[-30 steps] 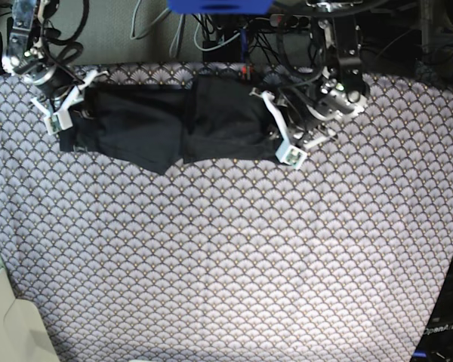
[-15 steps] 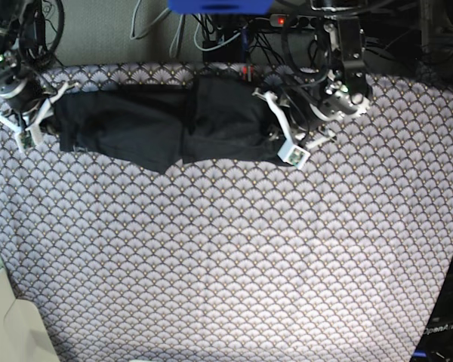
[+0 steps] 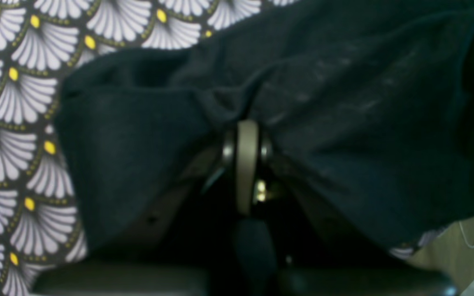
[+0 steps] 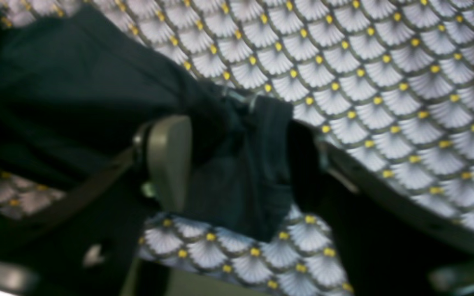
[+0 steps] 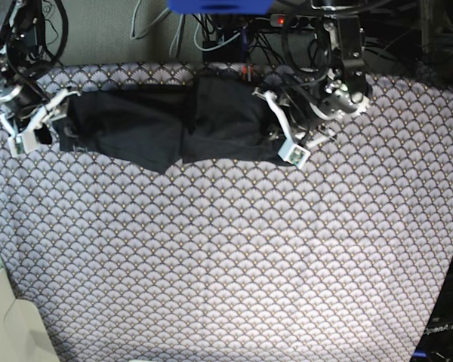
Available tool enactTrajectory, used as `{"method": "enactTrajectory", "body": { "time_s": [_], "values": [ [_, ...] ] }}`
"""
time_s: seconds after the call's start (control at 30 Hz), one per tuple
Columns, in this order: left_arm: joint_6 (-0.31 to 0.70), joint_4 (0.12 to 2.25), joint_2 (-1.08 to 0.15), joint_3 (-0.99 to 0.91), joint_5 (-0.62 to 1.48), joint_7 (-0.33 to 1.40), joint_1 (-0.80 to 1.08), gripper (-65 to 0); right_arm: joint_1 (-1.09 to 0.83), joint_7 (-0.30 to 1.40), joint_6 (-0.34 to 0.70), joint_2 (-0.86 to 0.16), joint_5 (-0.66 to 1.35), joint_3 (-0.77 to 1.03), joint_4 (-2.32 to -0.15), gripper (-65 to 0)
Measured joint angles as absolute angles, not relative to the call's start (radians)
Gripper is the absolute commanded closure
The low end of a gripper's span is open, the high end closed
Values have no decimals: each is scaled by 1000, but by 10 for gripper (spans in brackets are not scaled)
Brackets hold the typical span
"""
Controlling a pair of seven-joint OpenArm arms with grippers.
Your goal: Fold the T-shirt properly
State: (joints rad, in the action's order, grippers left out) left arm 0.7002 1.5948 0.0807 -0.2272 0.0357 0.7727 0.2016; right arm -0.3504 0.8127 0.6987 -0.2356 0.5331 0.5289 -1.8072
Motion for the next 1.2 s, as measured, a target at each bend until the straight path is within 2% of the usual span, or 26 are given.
{"method": "enactTrajectory", "body": {
  "time_s": [0.27, 0.6, 0.9, 1.2],
  "values": [
    [700, 1597, 72, -227, 39, 773, 202, 0, -351, 817, 698, -238, 582, 529, -1682, -444],
    [700, 1597, 72, -227, 39, 774, 202, 0, -341, 815, 698, -239, 583, 529, -1676, -444],
    [700, 1598, 72, -227, 43, 765, 213, 0, -252, 814, 694, -340, 585, 527, -1468, -444],
    [700, 1598, 72, -227, 43, 764, 213, 0, -247, 811, 694, -339, 584, 523, -1457, -444]
  ]
}}
